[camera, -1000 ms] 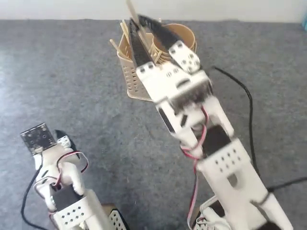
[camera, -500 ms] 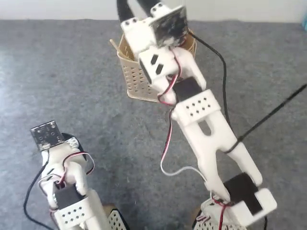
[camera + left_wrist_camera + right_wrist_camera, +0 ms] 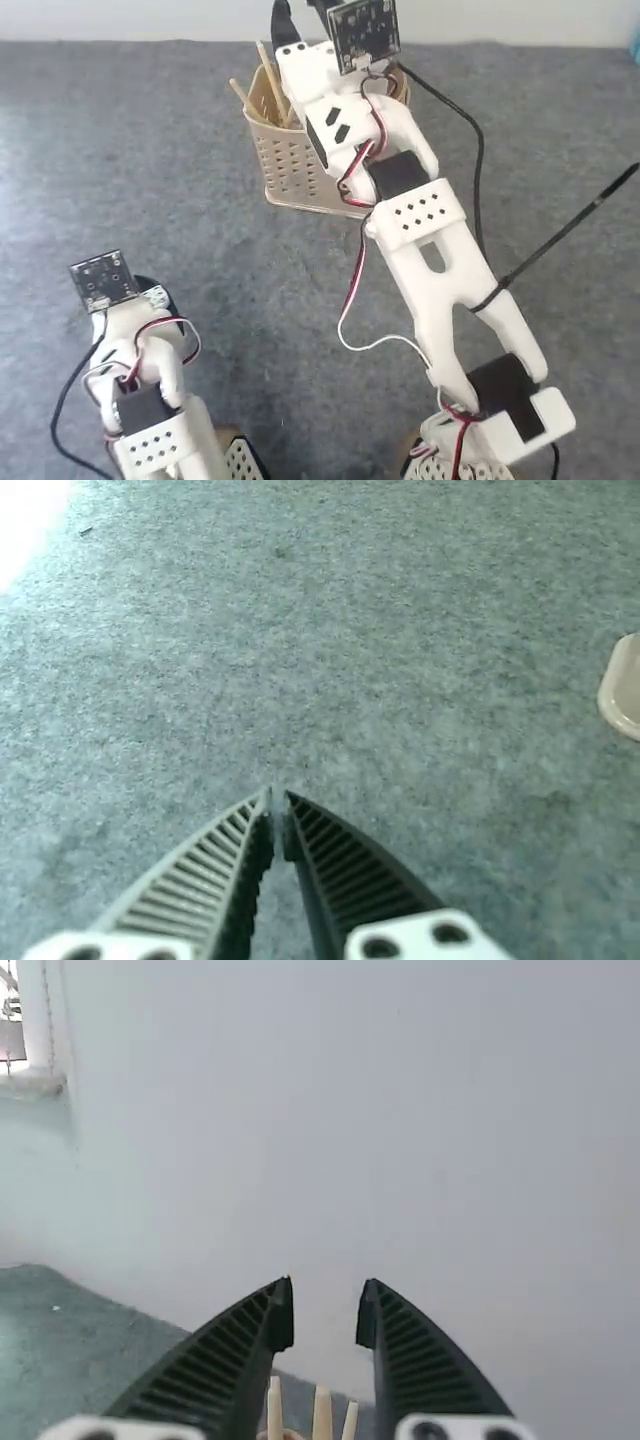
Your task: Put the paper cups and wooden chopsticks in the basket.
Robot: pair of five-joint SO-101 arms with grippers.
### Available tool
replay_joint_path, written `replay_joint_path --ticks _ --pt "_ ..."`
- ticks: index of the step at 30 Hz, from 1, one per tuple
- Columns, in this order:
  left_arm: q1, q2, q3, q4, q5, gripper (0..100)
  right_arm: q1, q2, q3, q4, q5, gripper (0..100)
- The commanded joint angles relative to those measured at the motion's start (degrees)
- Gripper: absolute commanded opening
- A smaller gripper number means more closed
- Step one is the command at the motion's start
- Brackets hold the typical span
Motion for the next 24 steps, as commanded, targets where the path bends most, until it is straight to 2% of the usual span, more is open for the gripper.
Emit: replay_joint_path --ticks 1,3,9,12,18,24 --pt "0.44 -0.70 -0.40 0.18 -0.62 1 0.31 -10.95 -4.04 10.33 -4.31 6.9" --pt "0.88 -0.62 -0.40 0.53 -0.44 1 0.75 -15.60 -4.04 16.13 -7.12 0.2" --pt "5.36 -0.88 -0.40 2.55 -0.62 1 3.30 -28.35 -3.69 35.03 -11.43 0.7" --pt "5.63 -0.97 -0.40 3.60 -0.62 1 7.52 -33.89 -3.69 43.82 -11.87 0.8" --pt "12.13 -0.88 -0.40 8.62 -0.53 1 15.16 -41.27 -1.23 62.90 -12.04 0.8" --pt "12.22 -0.62 -0.40 8.70 -0.44 1 21.41 -49.89 13.98 68.18 -11.87 0.8"
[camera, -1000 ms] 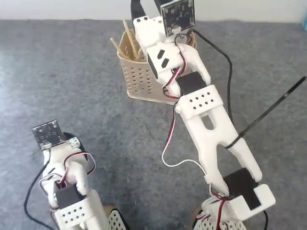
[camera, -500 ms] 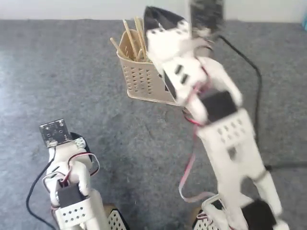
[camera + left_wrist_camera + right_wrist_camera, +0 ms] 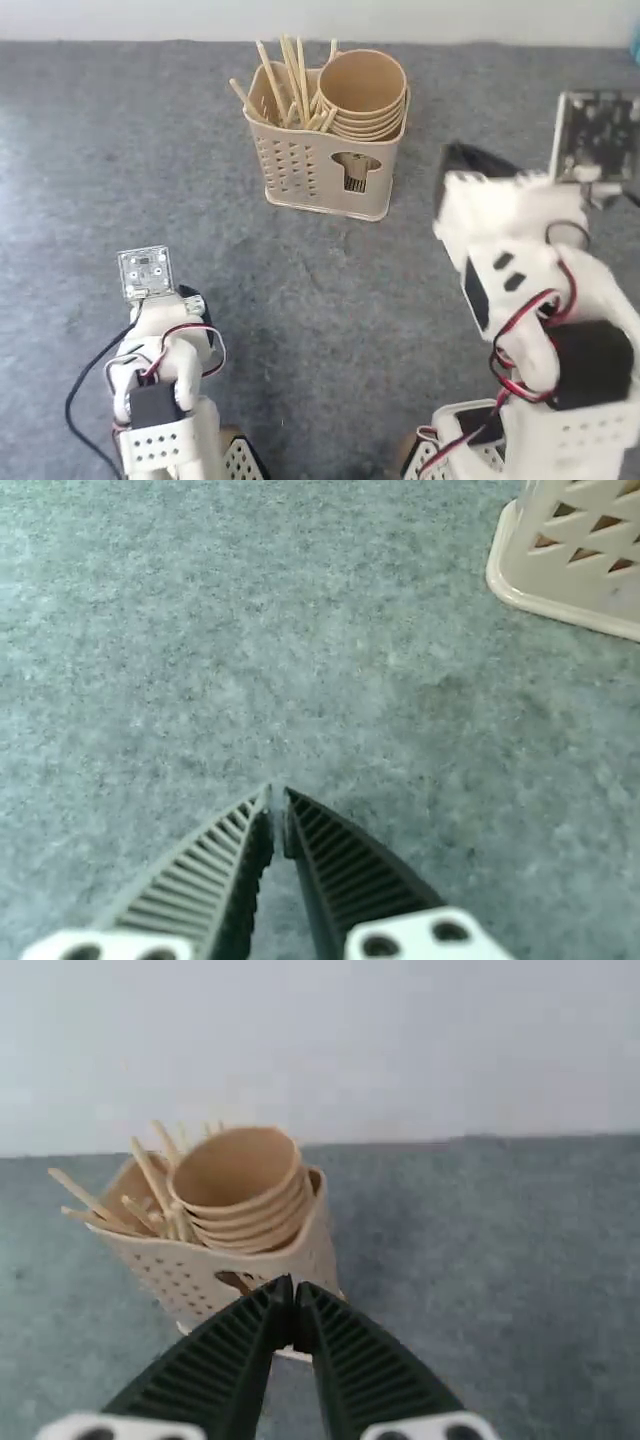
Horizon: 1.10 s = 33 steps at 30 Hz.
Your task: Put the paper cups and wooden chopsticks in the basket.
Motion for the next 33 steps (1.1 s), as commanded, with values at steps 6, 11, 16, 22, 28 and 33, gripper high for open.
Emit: replay_joint_path --ticks 6,11,16,22,28,33 --pt "2.11 -0.88 -0.40 2.55 -0.26 1 5.49 -19.56 26.02 -1.63 4.04 0.8" --pt "2.46 -0.97 -0.40 3.34 -0.26 1 8.48 -32.22 45.63 -8.04 10.02 0.7" --pt "2.55 -0.97 -0.40 5.89 -0.26 1 11.74 -40.92 63.03 -12.79 13.45 0.7" --pt "2.64 -0.97 -0.40 8.97 -0.18 1 13.93 -48.92 77.10 -13.49 15.65 0.7" --pt "5.36 -0.88 -0.40 8.70 0.09 1 13.41 -54.20 83.87 -7.08 15.56 0.7" --pt "5.27 -0.88 -0.40 8.70 0.09 1 15.08 -53.85 84.66 -2.95 15.56 0.7"
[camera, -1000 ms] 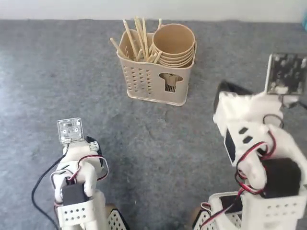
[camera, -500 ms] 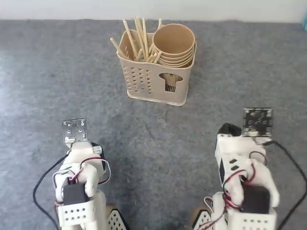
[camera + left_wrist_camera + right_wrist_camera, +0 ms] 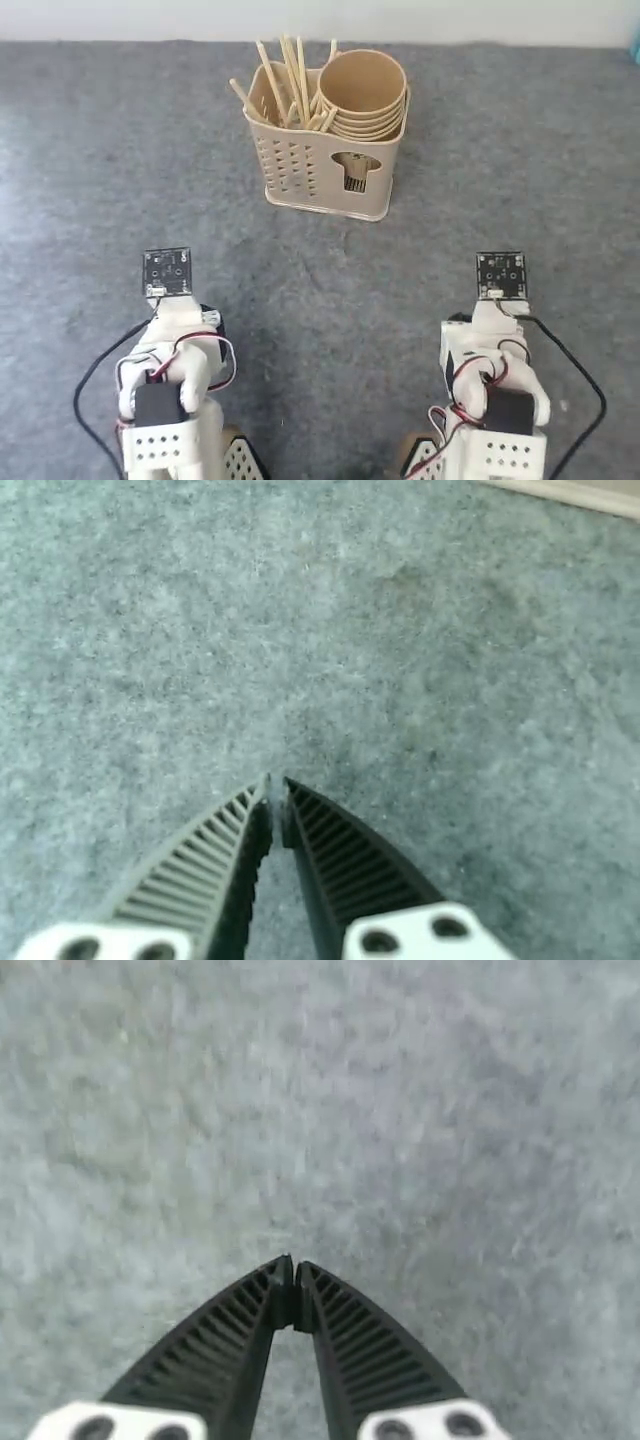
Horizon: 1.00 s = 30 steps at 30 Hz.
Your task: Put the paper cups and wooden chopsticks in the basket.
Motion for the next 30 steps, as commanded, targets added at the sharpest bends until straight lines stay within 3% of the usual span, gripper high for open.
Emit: replay_joint_path --ticks 1,30 --pt "0.26 -0.88 -0.40 0.26 0.00 1 2.24 -0.75 0.79 1.19 0.70 0.7" --pt "0.18 -0.88 -0.40 0.26 0.00 1 2.68 -0.75 5.36 0.40 0.62 0.8"
